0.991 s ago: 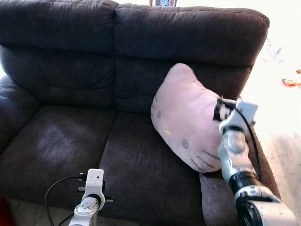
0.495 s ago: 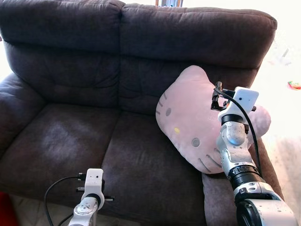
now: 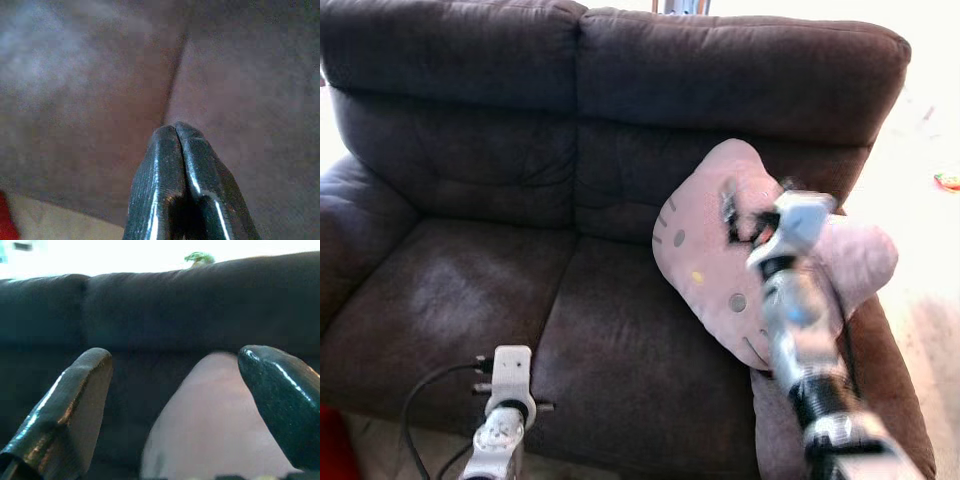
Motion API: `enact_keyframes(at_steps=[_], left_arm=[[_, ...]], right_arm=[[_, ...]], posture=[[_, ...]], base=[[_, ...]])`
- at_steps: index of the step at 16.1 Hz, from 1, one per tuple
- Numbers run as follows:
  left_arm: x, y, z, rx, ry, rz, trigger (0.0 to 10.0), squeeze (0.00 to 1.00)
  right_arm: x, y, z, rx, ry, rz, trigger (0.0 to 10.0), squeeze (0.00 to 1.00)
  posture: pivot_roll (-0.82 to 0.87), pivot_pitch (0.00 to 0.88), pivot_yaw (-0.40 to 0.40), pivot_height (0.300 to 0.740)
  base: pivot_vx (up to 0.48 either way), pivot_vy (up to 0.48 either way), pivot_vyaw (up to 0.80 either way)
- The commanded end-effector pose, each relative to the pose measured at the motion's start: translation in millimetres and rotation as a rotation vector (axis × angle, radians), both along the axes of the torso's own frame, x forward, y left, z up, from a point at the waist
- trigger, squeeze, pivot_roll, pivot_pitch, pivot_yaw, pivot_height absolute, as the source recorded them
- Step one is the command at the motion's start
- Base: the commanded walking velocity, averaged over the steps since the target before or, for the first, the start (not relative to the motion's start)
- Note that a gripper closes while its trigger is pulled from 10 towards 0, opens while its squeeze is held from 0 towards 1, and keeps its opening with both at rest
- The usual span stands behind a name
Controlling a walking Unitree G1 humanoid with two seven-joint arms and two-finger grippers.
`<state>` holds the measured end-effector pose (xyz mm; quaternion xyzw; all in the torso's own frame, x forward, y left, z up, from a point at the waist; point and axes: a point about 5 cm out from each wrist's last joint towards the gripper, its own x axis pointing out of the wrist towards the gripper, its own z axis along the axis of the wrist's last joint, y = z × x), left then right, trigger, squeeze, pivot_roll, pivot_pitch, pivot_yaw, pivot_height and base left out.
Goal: Move the pillow to the sofa from floor
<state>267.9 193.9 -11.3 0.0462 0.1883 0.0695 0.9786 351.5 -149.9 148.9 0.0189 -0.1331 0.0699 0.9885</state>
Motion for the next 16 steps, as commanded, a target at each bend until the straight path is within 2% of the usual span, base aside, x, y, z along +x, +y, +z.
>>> enact_keyframes(at_steps=[1,3,5,7,8,12,16], left_arm=[[0.4,3.6,2,0.024,-0.017,0.013,10.0,0.00],[3.1,6.6,8,0.040,-0.056,0.034,10.0,0.00],[4.4,6.8,10,0.045,-0.069,0.038,10.0,0.00],[5.0,6.6,11,0.047,-0.079,0.041,10.0,0.00],[4.4,7.4,11,0.052,-0.080,0.043,10.0,0.00],[3.2,6.6,11,0.053,-0.088,0.035,10.0,0.00],[-0.1,1.4,6,0.056,-0.063,0.019,10.0,0.00]], right_arm=[[-4.2,-2.2,3,0.008,-0.020,0.020,10.0,0.00],[-14.7,-4.2,-6,0.063,0.011,0.072,10.0,0.00],[-22.5,-1.8,-30,0.033,0.123,0.156,10.0,0.00],[-28.7,-8.6,-57,0.000,0.224,0.112,10.0,0.00],[-32.6,-13.8,-65,0.017,0.246,0.077,10.0,0.00],[-33.5,-10.4,-66,0.030,0.256,0.089,10.0,0.00],[-38.5,-19.1,-93,0.013,0.376,-0.006,10.0,0.00]], posture=[[0.06,0.122,-0.036,0.740],[0.06,0.125,-0.034,0.740],[0.05,0.126,-0.033,0.740],[0.06,0.121,-0.034,0.740],[0.06,0.120,-0.032,0.740],[0.06,0.115,-0.026,0.740],[0.06,0.103,-0.024,0.740]], base=[[0.000,0.000,0.00],[0.000,0.000,0.00],[0.000,0.000,0.00],[0.000,0.000,0.00],[0.000,0.000,0.00],[0.000,0.000,0.00],[0.000,0.000,0.00]])
